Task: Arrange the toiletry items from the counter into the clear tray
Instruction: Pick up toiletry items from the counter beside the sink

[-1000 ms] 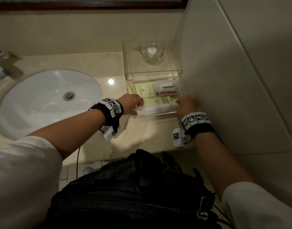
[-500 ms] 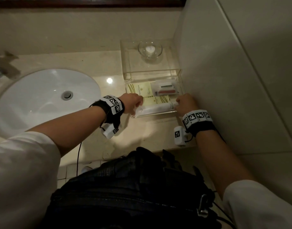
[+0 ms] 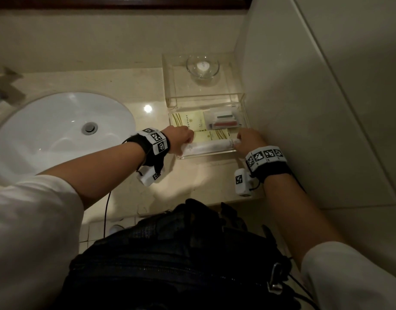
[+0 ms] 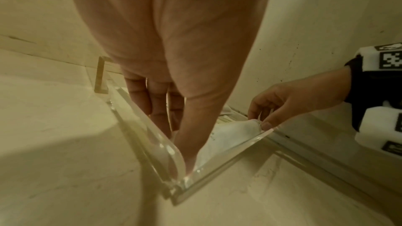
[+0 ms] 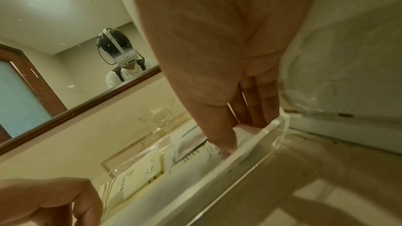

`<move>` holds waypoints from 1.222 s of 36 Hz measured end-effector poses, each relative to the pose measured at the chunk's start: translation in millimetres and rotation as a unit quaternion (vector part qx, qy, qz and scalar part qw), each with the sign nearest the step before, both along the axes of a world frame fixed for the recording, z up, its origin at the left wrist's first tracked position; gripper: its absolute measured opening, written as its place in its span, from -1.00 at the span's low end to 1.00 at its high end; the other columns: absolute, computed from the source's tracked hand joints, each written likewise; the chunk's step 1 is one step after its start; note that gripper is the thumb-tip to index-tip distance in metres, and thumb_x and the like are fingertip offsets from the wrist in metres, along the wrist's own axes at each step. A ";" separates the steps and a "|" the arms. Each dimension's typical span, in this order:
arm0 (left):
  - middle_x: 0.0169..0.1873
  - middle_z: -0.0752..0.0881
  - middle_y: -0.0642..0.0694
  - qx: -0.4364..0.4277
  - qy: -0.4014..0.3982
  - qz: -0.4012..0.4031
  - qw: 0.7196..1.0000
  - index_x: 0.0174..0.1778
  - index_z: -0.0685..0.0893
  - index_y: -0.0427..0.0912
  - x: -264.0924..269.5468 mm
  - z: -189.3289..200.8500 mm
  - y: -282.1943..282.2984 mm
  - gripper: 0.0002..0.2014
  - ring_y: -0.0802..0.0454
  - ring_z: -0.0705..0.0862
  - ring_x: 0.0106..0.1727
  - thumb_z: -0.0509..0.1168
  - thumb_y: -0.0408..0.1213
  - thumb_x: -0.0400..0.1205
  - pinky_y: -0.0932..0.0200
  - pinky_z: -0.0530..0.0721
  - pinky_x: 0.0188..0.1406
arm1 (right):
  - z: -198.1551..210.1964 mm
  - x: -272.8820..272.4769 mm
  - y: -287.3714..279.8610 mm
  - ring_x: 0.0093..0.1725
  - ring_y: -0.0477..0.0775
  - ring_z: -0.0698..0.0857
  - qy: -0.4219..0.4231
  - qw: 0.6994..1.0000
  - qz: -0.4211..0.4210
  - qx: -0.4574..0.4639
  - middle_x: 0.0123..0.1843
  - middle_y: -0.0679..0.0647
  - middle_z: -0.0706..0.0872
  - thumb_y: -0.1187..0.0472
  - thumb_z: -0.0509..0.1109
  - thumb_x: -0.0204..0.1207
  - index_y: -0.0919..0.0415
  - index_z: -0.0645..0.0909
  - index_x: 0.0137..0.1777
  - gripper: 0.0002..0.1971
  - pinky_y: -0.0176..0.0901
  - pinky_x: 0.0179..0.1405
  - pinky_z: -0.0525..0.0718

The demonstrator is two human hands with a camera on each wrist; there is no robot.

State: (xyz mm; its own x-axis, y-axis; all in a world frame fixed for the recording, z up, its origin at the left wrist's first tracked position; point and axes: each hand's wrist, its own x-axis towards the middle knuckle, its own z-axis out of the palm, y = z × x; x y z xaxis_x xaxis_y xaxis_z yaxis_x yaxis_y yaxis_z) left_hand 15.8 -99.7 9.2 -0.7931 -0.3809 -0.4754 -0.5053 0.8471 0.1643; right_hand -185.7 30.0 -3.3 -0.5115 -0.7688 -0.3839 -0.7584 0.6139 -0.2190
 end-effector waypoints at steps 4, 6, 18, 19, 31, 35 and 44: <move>0.17 0.56 -0.10 0.027 0.004 0.023 0.999 0.23 0.50 -0.12 0.2 2.0 -0.8 -0.47 -0.11 0.61 0.11 0.52 -0.31 0.37 0.05 0.66 0.07 | 3.8 0.8 -1.1 0.10 0.26 0.69 -0.003 1.000 0.007 0.018 0.16 0.28 0.68 0.18 0.42 0.47 0.35 0.64 0.17 -0.68 -0.11 -0.10 0.60; 0.18 0.56 -0.11 0.049 0.015 0.042 0.998 0.24 0.51 -0.13 -0.3 2.9 -2.8 -0.50 -0.08 0.59 0.10 0.47 -0.35 0.40 0.09 0.63 0.09 | 4.5 -0.2 -1.2 0.08 0.26 0.69 0.004 1.000 0.006 0.009 0.17 0.31 0.66 0.18 0.42 0.46 0.36 0.66 0.11 -0.71 -0.15 -0.14 0.59; 0.14 0.63 -0.14 0.087 0.092 0.085 0.988 0.18 0.61 -0.20 -4.9 -1.6 -9.8 -0.63 0.08 0.48 -0.08 0.48 -0.24 0.49 0.28 0.40 -0.05 | 3.1 -3.2 0.6 0.28 0.24 0.56 0.006 0.998 0.002 -0.054 0.36 0.22 0.46 0.29 0.44 0.50 0.26 0.60 0.32 -0.63 0.02 0.34 0.57; 0.14 0.63 -0.14 0.087 0.093 0.087 0.988 0.18 0.61 -0.20 -4.5 -2.0 -9.3 -0.63 0.08 0.48 -0.09 0.48 -0.24 0.49 0.28 0.40 -0.05 | 2.7 -3.0 0.9 0.28 0.24 0.56 0.004 0.998 0.001 -0.056 0.35 0.23 0.46 0.30 0.43 0.50 0.26 0.60 0.31 -0.64 0.02 0.34 0.57; 0.12 0.66 -0.14 0.089 0.068 0.077 0.991 0.12 0.62 -0.21 -1.7 -2.5 -6.5 -0.65 0.08 0.51 -0.08 0.49 -0.39 0.43 0.29 0.43 -0.07 | -1.1 -3.9 2.4 0.24 0.24 0.61 -0.003 0.999 0.001 -0.042 0.29 0.26 0.56 0.30 0.42 0.50 0.31 0.61 0.25 -0.68 -0.06 0.18 0.58; 0.12 0.67 -0.15 0.092 0.069 0.078 0.990 0.11 0.62 -0.23 -1.7 -2.9 -6.0 -0.66 0.07 0.52 -0.10 0.48 -0.41 0.43 0.28 0.42 -0.10 | -1.9 -3.3 2.7 0.23 0.23 0.62 -0.005 0.999 -0.002 -0.042 0.27 0.25 0.58 0.28 0.42 0.50 0.31 0.61 0.24 -0.68 -0.05 0.17 0.60; 0.16 0.63 -0.13 0.097 0.046 0.069 0.992 0.19 0.58 -0.21 -0.4 -3.3 -4.4 -0.54 0.07 0.53 -0.04 0.53 -0.37 0.39 0.28 0.45 -0.09 | -2.1 -4.3 1.9 0.23 0.23 0.60 -0.009 0.999 0.007 -0.039 0.27 0.25 0.58 0.27 0.42 0.50 0.30 0.60 0.22 -0.70 -0.08 0.14 0.57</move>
